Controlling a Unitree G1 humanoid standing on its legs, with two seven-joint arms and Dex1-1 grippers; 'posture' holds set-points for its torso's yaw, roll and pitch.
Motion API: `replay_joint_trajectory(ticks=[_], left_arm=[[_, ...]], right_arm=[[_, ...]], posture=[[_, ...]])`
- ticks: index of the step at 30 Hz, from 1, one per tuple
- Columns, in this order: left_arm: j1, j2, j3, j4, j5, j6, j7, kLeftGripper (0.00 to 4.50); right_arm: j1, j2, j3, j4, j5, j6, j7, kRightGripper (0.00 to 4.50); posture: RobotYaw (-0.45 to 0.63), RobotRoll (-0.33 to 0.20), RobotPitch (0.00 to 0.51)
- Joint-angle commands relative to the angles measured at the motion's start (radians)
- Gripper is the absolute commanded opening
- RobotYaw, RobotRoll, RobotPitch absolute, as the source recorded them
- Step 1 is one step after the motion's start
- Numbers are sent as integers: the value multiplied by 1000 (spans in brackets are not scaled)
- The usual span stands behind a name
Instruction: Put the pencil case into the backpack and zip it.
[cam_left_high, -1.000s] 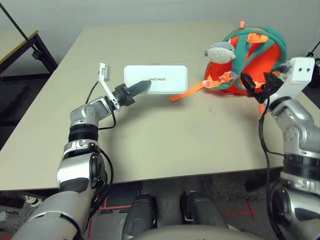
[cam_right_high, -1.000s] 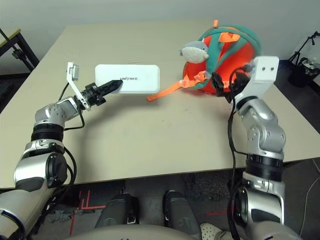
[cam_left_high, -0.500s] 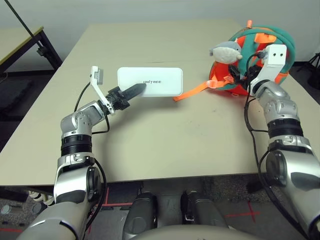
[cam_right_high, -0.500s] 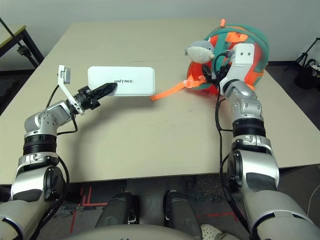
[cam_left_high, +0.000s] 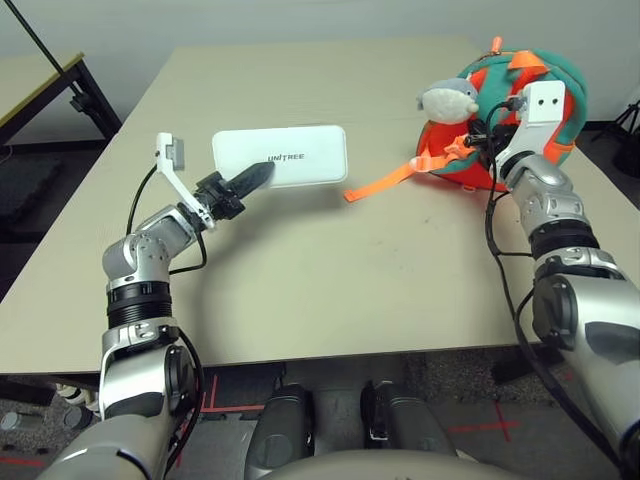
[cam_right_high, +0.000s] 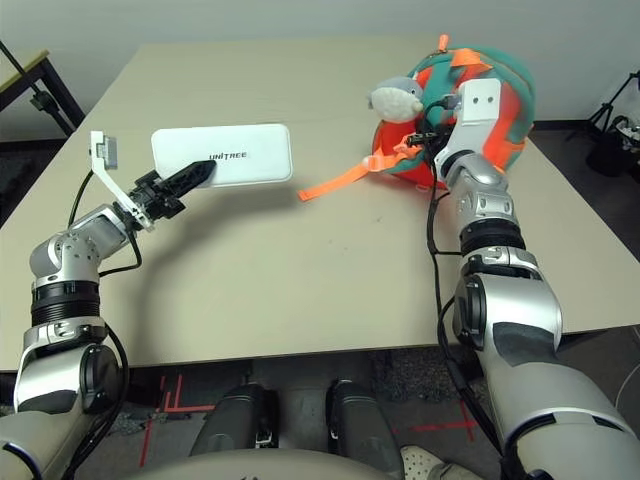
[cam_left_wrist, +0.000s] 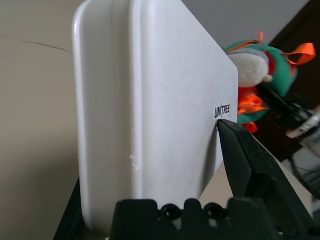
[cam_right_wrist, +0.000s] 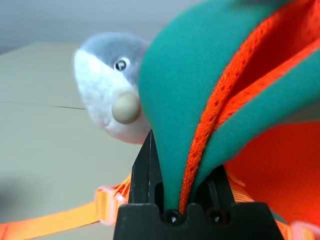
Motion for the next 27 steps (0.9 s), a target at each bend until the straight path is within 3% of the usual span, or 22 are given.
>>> replay_joint_trajectory(ticks=[1, 7, 19, 27], left_arm=[[-59, 24, -7, 57, 15, -56, -7, 3088], [-132, 53, -36, 146, 34, -89, -30, 3088], [-207, 75, -54, 246, 56, -147, -61, 3088], [-155, 161, -74, 80, 29, -52, -121, 3088]], right_arm=[[46, 0, 18, -265, 70, 79, 74, 143], [146, -18, 14, -691, 177, 292, 83, 143], [354, -13, 19, -1207, 346, 603, 8, 143], [495, -3, 35, -1406, 504, 743, -11, 143]], posture=[[138, 0, 60], [109, 0, 69], [63, 0, 65], [64, 0, 74]])
